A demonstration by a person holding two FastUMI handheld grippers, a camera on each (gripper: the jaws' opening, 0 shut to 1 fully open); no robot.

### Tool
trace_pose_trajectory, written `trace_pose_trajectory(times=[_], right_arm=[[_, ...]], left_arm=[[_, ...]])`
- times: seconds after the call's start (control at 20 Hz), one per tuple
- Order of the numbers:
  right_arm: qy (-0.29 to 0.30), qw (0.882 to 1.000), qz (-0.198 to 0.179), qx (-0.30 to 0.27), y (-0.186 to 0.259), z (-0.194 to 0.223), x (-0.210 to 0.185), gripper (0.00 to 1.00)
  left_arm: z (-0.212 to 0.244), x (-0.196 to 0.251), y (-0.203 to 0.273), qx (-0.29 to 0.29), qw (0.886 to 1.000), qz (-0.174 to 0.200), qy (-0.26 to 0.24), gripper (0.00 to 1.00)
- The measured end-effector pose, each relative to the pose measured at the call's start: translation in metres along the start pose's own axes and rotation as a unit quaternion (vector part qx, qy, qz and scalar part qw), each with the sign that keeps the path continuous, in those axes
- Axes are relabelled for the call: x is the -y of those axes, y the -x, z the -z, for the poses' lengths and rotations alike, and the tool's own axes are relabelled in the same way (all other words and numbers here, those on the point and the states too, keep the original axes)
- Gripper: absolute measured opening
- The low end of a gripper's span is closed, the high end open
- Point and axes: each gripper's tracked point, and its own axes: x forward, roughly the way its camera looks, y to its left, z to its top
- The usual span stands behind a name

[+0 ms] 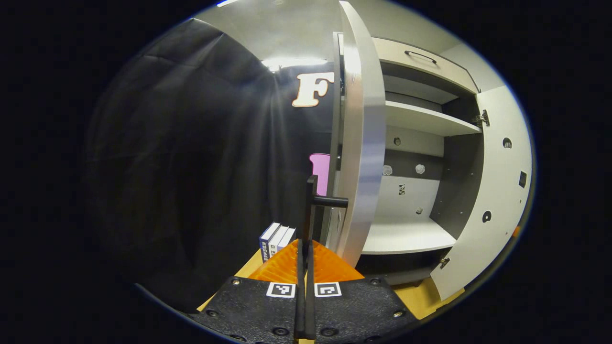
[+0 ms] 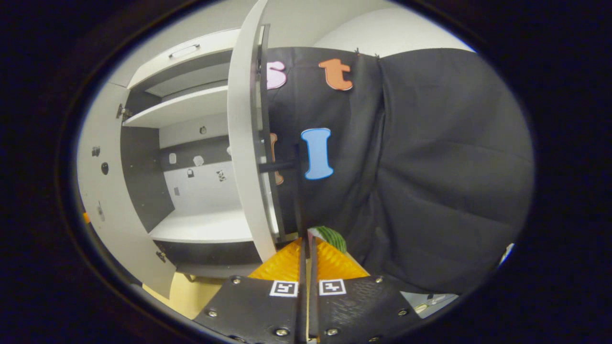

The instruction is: Open the right door of the double-door shoe cabinet with the right hand, and open the left door with the left hand.

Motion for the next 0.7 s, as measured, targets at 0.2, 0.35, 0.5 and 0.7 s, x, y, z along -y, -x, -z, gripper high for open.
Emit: trace_pose_trajectory(times=[0.2,0.35,0.5,0.7], right_arm=[[-0.007,0.999,0.006,0.048,0.025,-0.037,-0.005,0.02],[-0.014,0.997,-0.012,0.079,0.046,-0.062,-0.023,0.02],[-0.001,0.995,-0.036,0.094,0.063,-0.079,-0.045,0.02],[0.028,0.993,-0.064,0.099,0.083,-0.084,-0.078,0.02]], left_arm=[[-0.016,0.011,0.01,0.006,1.0,0.003,0.006,0.0],[-0.023,0.015,0.023,0.013,1.0,0.004,0.007,0.01],[-0.034,0.024,0.047,0.02,1.0,0.014,-0.005,0.01],[-0.045,0.054,0.066,0.028,0.998,0.053,-0.006,0.0]])
